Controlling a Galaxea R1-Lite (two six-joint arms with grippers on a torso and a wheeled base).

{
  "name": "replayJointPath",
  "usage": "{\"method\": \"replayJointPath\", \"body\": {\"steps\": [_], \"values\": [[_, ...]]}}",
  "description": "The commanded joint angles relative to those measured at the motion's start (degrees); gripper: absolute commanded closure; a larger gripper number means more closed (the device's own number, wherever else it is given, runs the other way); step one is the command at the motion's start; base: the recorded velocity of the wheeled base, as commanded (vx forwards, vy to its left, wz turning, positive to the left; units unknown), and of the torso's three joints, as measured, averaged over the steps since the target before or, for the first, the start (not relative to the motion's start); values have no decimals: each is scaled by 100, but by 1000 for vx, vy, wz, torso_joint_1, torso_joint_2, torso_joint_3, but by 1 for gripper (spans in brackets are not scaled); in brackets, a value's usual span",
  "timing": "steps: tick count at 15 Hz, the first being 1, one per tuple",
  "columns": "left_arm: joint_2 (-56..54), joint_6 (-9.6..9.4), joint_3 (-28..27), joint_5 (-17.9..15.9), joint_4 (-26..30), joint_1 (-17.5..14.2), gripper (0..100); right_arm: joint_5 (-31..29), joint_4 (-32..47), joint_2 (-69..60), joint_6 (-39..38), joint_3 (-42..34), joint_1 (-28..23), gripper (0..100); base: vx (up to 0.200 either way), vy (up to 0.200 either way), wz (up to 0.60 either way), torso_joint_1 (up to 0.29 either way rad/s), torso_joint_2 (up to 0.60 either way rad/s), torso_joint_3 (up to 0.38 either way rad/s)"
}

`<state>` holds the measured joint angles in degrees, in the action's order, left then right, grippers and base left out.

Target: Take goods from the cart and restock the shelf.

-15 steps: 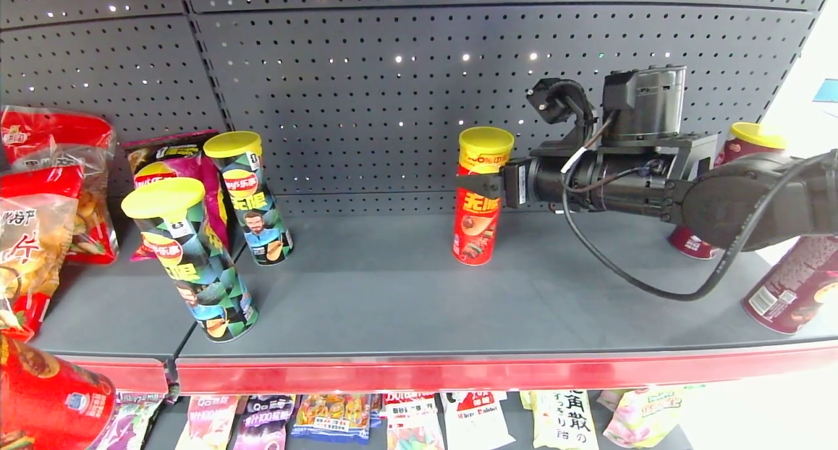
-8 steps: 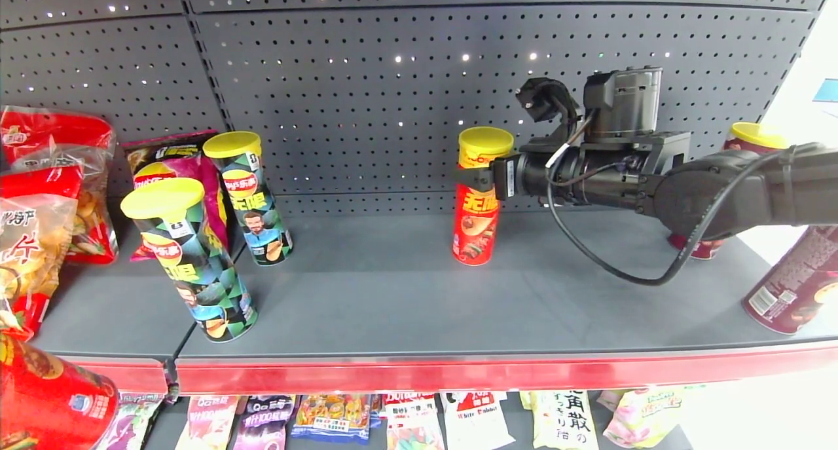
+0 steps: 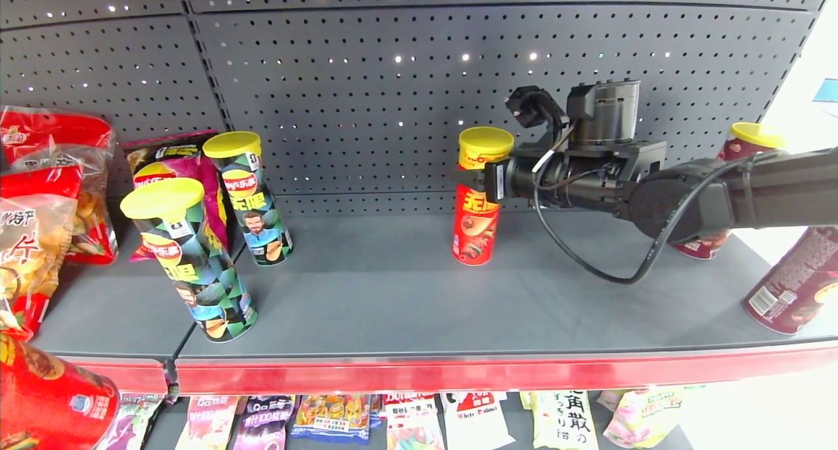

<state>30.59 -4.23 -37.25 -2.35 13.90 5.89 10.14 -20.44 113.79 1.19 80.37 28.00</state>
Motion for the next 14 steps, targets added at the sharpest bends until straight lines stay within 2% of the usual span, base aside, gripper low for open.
{"method": "replayJointPath", "body": {"steps": [1,7,9,11,14], "values": [[9,1,-1,-2,-1,0,100,-4,-118,117,4,-48,4,100,0,0,0,0,0,0],[9,1,16,-2,-1,0,100,-381,120,-410,12,-136,276,100,0,0,0,0,0,0],[-9,10,87,-11,-1,0,100,-469,410,-999,56,-531,417,100,0,0,0,0,0,0],[0,10,87,-11,-1,0,100,-540,401,-1280,56,-821,443,100,0,0,0,0,0,0],[0,1,78,-11,-1,0,100,-707,357,-1887,30,-1709,698,100,0,0,0,0,0,0]]}}
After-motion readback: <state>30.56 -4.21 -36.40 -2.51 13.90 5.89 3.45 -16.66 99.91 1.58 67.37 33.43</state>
